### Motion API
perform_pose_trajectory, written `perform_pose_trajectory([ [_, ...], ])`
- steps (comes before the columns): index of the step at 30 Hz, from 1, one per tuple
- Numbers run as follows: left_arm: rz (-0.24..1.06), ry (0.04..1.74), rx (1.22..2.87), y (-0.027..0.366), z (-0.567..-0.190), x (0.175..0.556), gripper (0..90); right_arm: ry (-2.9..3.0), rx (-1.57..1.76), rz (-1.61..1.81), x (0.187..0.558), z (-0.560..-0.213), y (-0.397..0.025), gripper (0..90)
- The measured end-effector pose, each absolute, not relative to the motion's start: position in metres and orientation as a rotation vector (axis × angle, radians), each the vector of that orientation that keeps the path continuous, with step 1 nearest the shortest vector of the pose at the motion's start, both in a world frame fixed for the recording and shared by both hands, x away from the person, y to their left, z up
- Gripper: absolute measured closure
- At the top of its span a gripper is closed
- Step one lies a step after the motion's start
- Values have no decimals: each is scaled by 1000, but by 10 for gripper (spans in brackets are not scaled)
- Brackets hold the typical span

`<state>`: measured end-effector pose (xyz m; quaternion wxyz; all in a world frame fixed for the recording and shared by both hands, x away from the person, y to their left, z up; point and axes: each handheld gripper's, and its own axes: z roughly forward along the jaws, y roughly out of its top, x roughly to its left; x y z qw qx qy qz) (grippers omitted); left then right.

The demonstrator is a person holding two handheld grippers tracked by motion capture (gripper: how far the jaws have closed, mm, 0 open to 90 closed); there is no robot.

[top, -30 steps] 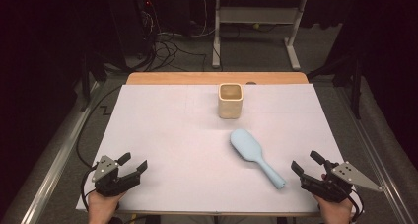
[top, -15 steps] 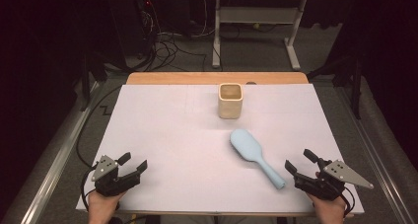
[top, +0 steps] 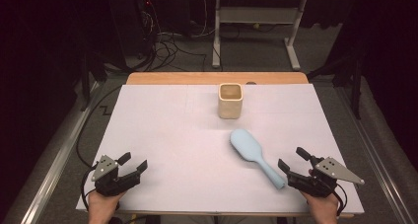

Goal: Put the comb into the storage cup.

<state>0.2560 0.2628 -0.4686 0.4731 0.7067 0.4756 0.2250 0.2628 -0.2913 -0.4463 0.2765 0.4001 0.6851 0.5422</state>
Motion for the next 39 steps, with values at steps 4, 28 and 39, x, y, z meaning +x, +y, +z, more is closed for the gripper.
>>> perform_pose_trajectory([
  [4,551,1163,1730,263,-469,256,301,1852,1065,1457,264,-446,-287,220],
  [28,552,1159,1732,263,-468,256,301,1896,1031,1478,271,-446,-268,215],
  [39,549,1158,1733,261,-468,256,301,1900,1041,1491,273,-447,-262,211],
])
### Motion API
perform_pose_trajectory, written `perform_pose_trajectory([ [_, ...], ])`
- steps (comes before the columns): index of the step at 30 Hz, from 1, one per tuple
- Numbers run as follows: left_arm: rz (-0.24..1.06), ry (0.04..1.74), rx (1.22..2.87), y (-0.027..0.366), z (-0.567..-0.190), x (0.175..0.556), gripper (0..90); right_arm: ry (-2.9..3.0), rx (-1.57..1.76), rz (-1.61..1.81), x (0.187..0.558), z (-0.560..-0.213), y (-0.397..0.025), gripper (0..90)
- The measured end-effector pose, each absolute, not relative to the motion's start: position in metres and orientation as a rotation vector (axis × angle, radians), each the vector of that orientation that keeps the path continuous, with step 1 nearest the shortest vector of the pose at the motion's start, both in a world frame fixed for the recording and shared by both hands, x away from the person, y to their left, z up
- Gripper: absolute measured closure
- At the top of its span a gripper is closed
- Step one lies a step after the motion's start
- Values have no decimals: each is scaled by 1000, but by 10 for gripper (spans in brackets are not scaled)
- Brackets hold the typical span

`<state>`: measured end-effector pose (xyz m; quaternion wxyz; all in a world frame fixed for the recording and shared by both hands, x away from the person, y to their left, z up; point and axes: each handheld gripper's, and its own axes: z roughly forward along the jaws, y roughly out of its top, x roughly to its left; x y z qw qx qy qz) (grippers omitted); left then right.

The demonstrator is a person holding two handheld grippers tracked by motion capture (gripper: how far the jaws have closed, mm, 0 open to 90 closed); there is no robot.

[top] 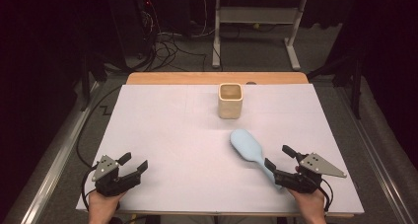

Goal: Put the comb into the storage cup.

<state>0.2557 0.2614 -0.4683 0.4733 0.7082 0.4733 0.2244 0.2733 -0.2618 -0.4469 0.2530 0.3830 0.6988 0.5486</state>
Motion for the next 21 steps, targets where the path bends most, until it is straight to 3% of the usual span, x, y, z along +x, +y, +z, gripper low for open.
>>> perform_pose_trajectory([
  [21,544,1148,1732,260,-467,256,300,1960,1003,1511,282,-448,-241,208],
])
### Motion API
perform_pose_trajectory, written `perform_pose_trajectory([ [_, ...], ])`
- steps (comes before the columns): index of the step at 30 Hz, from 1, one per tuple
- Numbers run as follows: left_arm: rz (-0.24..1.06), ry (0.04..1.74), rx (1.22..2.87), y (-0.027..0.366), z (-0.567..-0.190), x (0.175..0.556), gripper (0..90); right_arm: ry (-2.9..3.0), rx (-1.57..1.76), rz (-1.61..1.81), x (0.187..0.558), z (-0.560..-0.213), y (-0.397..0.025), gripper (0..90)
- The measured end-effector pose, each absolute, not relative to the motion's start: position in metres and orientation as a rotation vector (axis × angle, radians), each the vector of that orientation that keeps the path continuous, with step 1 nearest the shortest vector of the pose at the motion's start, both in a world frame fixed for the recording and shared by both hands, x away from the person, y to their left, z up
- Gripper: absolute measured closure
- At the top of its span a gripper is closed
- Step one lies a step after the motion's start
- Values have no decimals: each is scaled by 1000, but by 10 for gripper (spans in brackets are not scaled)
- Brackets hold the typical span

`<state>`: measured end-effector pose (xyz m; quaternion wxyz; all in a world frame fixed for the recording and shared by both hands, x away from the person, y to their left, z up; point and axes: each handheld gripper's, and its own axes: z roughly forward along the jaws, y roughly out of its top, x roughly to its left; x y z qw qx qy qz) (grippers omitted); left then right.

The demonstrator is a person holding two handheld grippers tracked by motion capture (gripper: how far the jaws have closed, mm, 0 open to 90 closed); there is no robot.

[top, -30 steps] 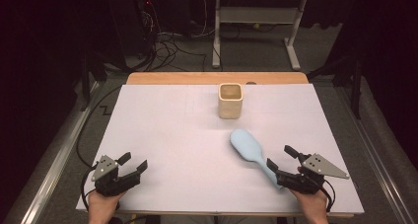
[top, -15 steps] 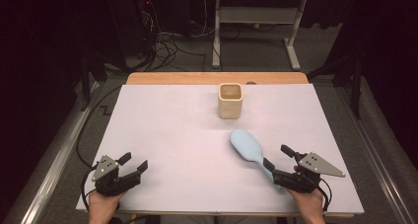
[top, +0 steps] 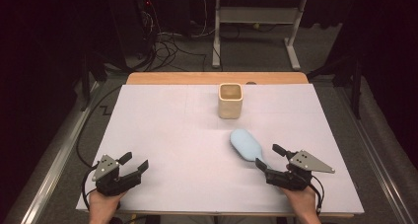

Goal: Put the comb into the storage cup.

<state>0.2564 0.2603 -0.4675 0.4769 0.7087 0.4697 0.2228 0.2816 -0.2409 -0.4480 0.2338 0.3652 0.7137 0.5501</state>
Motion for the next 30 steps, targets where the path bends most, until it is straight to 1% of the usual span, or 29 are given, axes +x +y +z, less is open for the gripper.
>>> perform_pose_trajectory([
  [8,546,1155,1723,262,-467,256,300,1951,1046,1528,287,-445,-234,167],
  [15,546,1149,1716,262,-466,255,299,1953,1056,1539,292,-443,-230,156],
  [21,561,1147,1710,264,-466,253,294,1958,1049,1549,295,-442,-223,95],
  [30,560,1144,1711,263,-466,253,293,2016,1068,1499,302,-437,-216,116],
])
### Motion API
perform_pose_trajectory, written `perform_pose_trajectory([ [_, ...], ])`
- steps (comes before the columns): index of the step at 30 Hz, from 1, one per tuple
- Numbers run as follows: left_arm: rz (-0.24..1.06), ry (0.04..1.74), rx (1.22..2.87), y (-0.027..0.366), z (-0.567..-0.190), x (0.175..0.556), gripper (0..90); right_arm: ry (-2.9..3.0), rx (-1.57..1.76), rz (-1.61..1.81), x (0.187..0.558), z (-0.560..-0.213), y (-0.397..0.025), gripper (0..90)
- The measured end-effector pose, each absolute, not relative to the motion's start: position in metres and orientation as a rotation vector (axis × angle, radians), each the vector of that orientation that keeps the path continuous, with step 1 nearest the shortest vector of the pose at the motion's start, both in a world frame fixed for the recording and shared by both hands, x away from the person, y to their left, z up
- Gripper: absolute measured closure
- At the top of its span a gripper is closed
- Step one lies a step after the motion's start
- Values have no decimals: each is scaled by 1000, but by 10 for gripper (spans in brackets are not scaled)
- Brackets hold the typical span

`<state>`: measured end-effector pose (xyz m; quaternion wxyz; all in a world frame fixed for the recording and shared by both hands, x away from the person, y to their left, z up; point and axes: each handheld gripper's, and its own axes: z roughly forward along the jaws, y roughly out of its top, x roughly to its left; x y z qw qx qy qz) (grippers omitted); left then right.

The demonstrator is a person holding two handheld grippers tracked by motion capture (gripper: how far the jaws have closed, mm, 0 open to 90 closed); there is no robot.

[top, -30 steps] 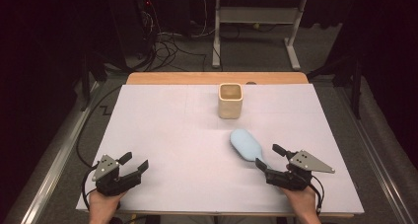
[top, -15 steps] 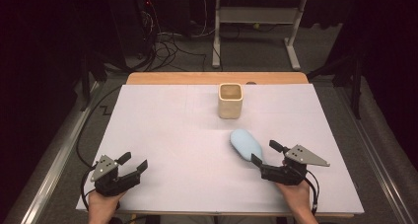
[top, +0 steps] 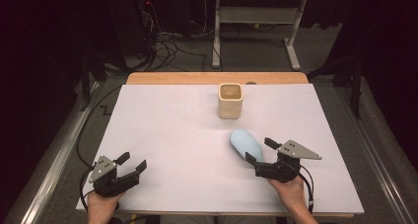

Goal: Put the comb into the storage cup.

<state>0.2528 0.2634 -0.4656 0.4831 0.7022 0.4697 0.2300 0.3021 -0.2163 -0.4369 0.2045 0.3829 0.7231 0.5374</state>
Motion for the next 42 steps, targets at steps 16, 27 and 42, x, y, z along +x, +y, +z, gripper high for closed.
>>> perform_pose_trajectory([
  [16,562,1137,1712,263,-465,252,294,2280,1075,1229,311,-425,-220,235],
  [27,565,1135,1717,263,-465,252,294,2370,1137,1103,319,-423,-223,260],
  [42,567,1133,1721,262,-466,252,294,2432,1192,898,324,-419,-226,292],
])
